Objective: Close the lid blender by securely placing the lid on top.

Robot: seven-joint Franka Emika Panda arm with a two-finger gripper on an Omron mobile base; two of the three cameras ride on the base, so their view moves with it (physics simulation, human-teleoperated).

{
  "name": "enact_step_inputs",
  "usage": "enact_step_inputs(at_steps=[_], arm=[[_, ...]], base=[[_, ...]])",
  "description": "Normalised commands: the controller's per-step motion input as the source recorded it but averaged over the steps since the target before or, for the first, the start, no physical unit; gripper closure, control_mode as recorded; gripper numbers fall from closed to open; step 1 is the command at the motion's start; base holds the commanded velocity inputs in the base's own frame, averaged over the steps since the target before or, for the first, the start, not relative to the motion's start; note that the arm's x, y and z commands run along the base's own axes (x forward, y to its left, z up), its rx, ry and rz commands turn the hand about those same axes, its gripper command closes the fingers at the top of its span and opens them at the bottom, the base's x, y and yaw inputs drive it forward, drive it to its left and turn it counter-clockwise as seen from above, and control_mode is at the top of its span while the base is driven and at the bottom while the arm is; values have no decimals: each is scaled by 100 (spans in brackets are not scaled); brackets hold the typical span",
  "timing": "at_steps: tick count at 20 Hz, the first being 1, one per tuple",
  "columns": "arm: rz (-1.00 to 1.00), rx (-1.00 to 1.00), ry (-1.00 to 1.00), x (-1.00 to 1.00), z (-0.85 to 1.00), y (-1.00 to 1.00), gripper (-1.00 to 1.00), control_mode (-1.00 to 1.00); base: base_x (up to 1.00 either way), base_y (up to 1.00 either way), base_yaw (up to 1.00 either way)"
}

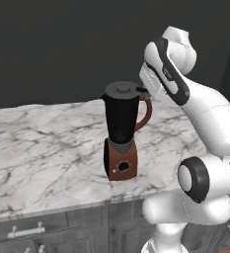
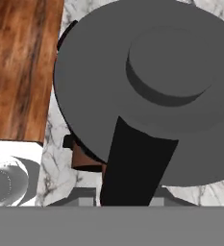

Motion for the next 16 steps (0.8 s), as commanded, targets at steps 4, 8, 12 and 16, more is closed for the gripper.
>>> enact_step_inputs(at_steps=[4,8,12,16], arm=[[6,-4,2,-12,-9,-6,100,-100],[7,-5,5,1,-10,2,100,-100],[11,-5,11,17,-8,16,100,-100],[18,-3,10,22,-4,6,100,-100]], base=[[0,0,0],[0,0,0],[0,0,0],[0,0,0]])
